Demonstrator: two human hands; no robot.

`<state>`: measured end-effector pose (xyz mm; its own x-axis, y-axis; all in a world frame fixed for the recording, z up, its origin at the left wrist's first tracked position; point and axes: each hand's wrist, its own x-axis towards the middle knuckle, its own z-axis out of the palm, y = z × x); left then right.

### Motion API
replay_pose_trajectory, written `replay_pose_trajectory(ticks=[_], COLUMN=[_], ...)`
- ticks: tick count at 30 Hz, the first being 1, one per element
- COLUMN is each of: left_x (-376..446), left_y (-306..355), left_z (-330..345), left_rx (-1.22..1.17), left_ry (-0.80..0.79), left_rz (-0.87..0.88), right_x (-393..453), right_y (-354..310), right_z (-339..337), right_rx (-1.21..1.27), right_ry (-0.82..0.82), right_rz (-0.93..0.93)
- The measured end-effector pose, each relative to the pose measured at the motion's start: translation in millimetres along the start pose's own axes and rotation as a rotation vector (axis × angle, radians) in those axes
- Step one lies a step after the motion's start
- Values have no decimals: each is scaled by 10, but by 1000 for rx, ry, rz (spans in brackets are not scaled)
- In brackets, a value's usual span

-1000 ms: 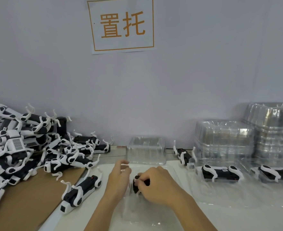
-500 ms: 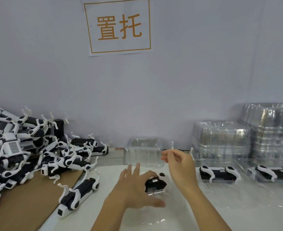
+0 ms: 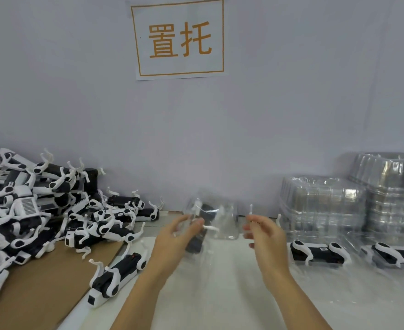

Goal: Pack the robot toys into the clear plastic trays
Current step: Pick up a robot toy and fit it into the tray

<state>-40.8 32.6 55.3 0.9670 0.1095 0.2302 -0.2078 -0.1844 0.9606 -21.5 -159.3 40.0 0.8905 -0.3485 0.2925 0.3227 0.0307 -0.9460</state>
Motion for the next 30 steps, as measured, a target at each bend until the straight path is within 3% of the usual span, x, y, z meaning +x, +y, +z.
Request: replay_pose_trajectory(ticks=[4, 10, 17, 21, 24, 30], left_x=[-19, 2, -14, -59, -82, -78], left_y=[32, -72, -53, 12, 44, 48], left_z=[20, -28, -31, 2, 63, 43], left_rx=[-452, -761, -651, -468, -417, -365], left_ry=[11, 6, -37, -162, -291, -306], left_rz=[-147, -241, -193, -195, -244, -203], right_x=[-189, -269, -180, -141, -114, -107], right_y=[-24, -109, -158, -176, -184, -156], right_z=[220, 318, 192, 171, 142, 153], right_rx=[-120, -183, -253, -177, -160, -193], right_ry=[-369, -399, -417, -235, -193, -115], right_rz=[-141, -316, -293, -301, -329, -478])
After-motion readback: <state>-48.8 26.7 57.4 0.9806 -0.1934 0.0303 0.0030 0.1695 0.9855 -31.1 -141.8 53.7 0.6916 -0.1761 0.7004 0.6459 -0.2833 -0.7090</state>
